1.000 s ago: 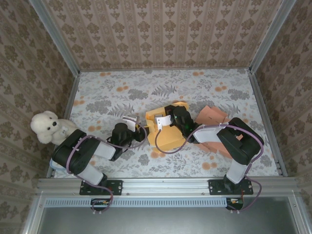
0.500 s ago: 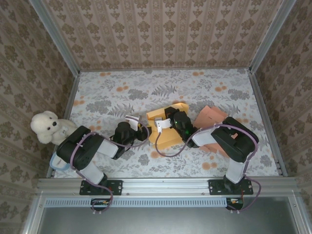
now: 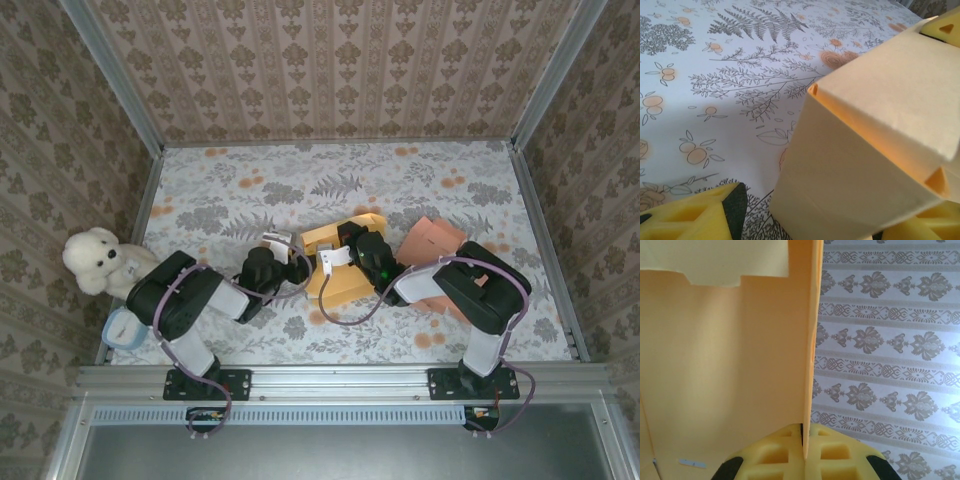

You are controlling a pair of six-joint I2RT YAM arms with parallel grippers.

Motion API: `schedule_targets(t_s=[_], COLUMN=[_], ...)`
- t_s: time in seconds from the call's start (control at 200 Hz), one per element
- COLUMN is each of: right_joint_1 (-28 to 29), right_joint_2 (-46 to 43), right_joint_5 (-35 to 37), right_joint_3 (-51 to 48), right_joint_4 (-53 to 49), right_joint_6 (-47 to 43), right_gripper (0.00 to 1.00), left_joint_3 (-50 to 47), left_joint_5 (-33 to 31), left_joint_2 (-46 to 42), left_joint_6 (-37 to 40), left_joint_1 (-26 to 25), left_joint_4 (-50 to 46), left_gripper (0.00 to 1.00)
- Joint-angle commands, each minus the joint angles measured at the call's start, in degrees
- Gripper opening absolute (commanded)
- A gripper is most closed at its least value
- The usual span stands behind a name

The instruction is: Fold the paper box

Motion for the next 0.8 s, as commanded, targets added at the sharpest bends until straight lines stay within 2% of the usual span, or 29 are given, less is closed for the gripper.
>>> schedule_targets(t_s=[0.0, 0.27, 0.445, 0.605, 0.795], right_joint_1=[0.73, 0.75, 0.70, 0.69, 0.75], right_joint_2=[-0.89, -1.02, -0.88, -0.68, -0.84], right_joint_5=[-1.96, -1.79, -1.71, -1.35, -0.98], right_joint_3=[-1.15, -0.97, -0.88, -0.63, -0.36], right_joint_4=[-4.88, -5.74, -5.92, -6.29, -6.66], right_joint_6=[0.93, 1.59, 1.94, 2.32, 3.72], right_gripper=[0.00, 0.00, 0.00, 0.00, 0.00], left_joint_3=[1.48, 2.94, 3.28, 3.52, 5.21], left_joint_5=[-3.65, -10.53, -16.20, -24.79, -34.15], left_joint_2=[1.89, 5.62, 7.01, 6.71, 5.69], left_joint_6=[1.47, 1.58, 1.91, 1.85, 1.58], left_joint_1=[-0.45, -1.82, -3.11, -4.58, -6.19], left_joint_4=[5.66, 6.81, 6.48, 4.36, -0.73], left_gripper=[0.66, 0.59, 0.46, 0.27, 0.13])
